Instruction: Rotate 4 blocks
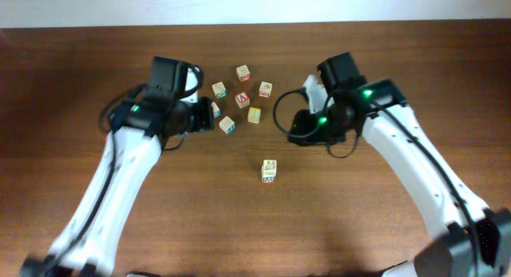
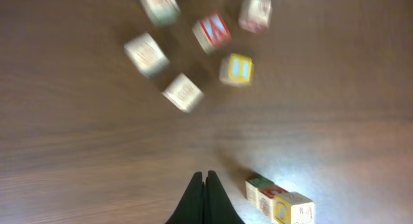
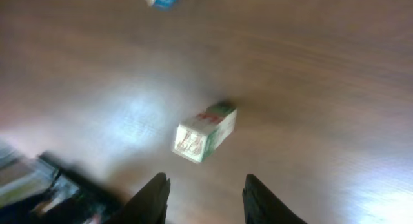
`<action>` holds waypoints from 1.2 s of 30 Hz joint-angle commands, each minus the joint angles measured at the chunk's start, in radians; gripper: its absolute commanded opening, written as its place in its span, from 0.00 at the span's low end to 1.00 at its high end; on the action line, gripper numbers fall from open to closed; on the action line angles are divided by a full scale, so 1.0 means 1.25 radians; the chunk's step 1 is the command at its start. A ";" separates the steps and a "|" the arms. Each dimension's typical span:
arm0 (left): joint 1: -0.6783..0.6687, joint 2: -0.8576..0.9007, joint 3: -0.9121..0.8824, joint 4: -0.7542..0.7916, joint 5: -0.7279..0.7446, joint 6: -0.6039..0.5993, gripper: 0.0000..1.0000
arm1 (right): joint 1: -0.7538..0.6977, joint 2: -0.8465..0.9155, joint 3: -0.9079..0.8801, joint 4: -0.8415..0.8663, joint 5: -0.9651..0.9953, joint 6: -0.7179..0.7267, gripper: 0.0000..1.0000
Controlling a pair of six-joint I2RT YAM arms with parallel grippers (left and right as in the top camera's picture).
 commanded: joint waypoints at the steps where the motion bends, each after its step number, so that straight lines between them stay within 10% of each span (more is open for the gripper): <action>1: 0.002 -0.150 0.027 -0.012 -0.244 0.016 0.30 | 0.004 -0.098 0.104 -0.067 0.237 -0.014 0.42; 2: 0.002 -0.179 0.027 -0.018 -0.268 0.016 0.35 | 0.004 -0.121 0.120 -0.086 0.272 -0.014 0.52; 3: 0.002 -0.200 0.027 -0.027 -0.277 0.016 0.69 | 0.004 -0.147 0.132 -0.103 0.306 -0.014 0.60; 5: 0.002 -0.235 0.027 -0.075 -0.277 0.016 0.99 | 0.004 -0.227 0.135 -0.136 0.354 -0.011 0.80; 7: 0.002 -0.235 0.027 -0.099 -0.277 0.016 0.99 | 0.004 -0.294 0.135 -0.173 0.386 -0.012 0.98; 21: 0.001 -0.235 0.027 -0.100 -0.272 0.016 0.99 | -0.018 -0.385 0.094 -0.157 0.431 -0.015 0.98; 29: 0.001 -0.235 0.027 -0.100 -0.272 0.016 0.99 | -0.237 -0.886 -0.644 0.493 0.205 -0.161 0.98; 36: 0.001 -0.235 0.027 -0.100 -0.272 0.016 0.99 | -0.278 -1.254 -1.091 0.765 0.215 -0.161 0.98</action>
